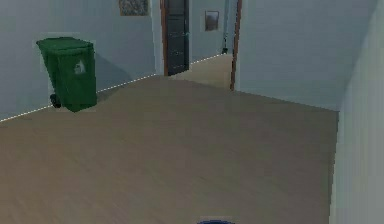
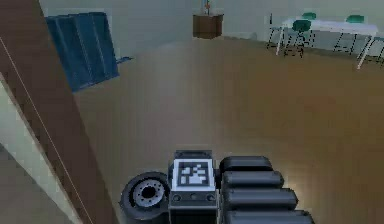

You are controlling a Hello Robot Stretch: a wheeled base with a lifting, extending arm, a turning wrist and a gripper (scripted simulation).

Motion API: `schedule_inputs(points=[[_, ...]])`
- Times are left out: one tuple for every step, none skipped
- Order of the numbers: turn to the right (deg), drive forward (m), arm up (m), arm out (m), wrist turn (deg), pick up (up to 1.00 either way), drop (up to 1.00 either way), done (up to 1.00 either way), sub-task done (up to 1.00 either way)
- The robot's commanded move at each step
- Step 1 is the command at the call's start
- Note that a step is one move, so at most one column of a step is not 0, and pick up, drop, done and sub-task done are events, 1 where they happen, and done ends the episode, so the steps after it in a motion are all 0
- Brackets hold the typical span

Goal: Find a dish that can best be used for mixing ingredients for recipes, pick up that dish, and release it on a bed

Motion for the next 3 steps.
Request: schedule_inputs(points=[[0.0,1.0,0.0,0.0,0.0,0.0,0.0,0.0,0.0],[0.0,1.0,0.0,0.0,0.0,0.0,0.0,0.0,0.0],[3.0,0.0,0.0,0.0,0.0,0.0,0.0,0.0,0.0]])
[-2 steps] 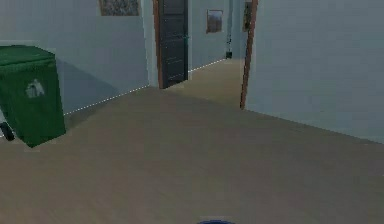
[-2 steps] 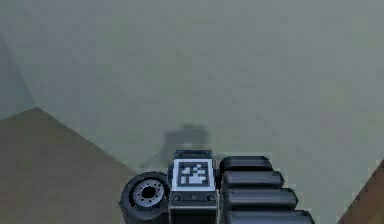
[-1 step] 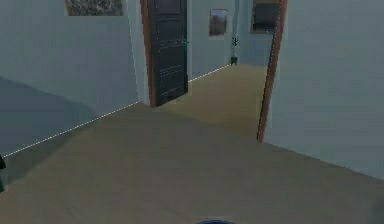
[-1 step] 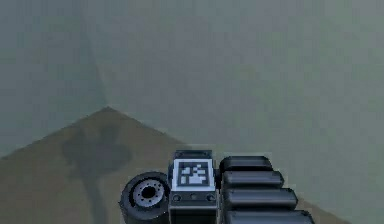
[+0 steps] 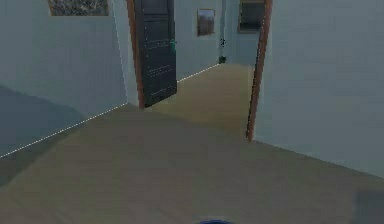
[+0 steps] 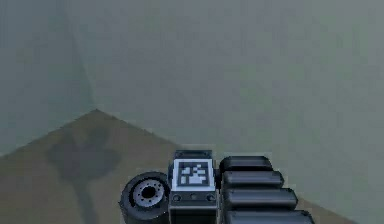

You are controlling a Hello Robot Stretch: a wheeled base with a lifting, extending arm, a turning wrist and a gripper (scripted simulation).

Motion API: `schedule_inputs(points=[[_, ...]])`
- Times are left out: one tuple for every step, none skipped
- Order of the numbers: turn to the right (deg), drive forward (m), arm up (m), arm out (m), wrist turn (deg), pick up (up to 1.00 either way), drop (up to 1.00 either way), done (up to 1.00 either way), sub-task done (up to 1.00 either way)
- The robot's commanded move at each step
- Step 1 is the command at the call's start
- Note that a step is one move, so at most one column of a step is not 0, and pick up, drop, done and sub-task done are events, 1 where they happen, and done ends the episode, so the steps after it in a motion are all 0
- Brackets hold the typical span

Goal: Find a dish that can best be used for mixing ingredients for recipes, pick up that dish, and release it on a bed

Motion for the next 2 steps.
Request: schedule_inputs(points=[[0.0,1.0,0.0,0.0,0.0,0.0,0.0,0.0,0.0],[0.0,1.0,0.0,0.0,0.0,0.0,0.0,0.0,0.0]])
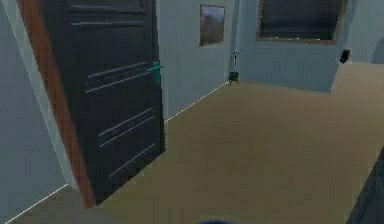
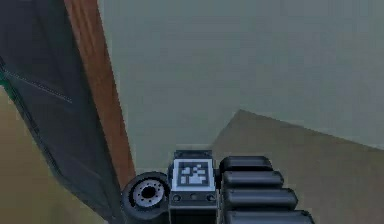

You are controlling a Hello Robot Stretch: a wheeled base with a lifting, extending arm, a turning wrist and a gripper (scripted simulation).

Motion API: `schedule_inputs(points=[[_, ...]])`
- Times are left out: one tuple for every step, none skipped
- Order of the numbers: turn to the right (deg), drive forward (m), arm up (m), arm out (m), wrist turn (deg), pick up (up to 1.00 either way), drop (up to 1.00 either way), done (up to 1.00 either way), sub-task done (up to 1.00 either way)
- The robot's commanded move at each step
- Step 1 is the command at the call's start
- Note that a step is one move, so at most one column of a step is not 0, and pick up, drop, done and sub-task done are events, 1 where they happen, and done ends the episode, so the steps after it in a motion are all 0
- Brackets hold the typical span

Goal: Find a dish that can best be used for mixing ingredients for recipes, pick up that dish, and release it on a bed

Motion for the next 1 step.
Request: schedule_inputs(points=[[6.0,0.0,0.0,0.0,0.0,0.0,0.0,0.0,0.0]])
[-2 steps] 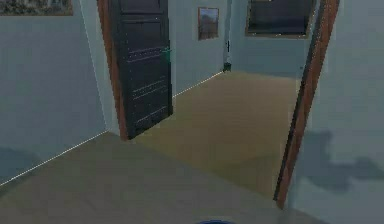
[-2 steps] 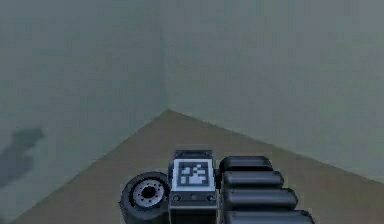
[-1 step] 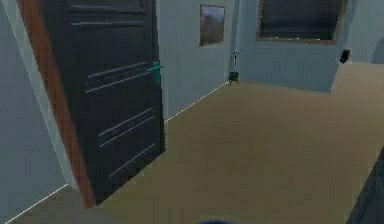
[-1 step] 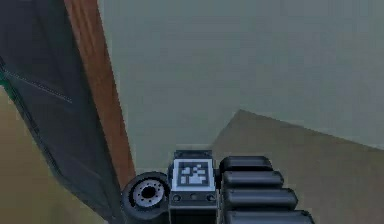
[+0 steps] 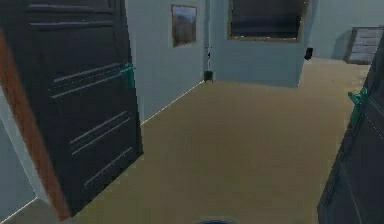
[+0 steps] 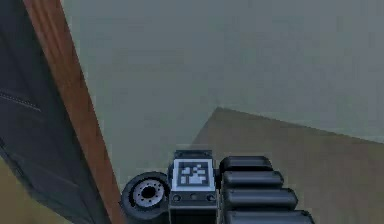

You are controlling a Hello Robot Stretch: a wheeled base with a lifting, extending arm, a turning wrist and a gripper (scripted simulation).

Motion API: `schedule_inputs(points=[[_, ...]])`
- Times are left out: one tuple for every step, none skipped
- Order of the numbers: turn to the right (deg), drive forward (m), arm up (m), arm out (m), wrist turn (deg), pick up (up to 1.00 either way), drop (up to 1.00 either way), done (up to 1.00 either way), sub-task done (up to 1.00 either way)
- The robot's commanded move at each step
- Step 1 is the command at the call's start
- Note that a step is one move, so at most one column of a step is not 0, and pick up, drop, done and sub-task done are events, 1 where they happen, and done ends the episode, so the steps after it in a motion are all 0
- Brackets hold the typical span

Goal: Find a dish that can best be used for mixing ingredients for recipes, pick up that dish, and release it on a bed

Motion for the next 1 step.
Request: schedule_inputs(points=[[0.0,0.35,0.0,0.0,0.0,0.0,0.0,0.0,0.0]])
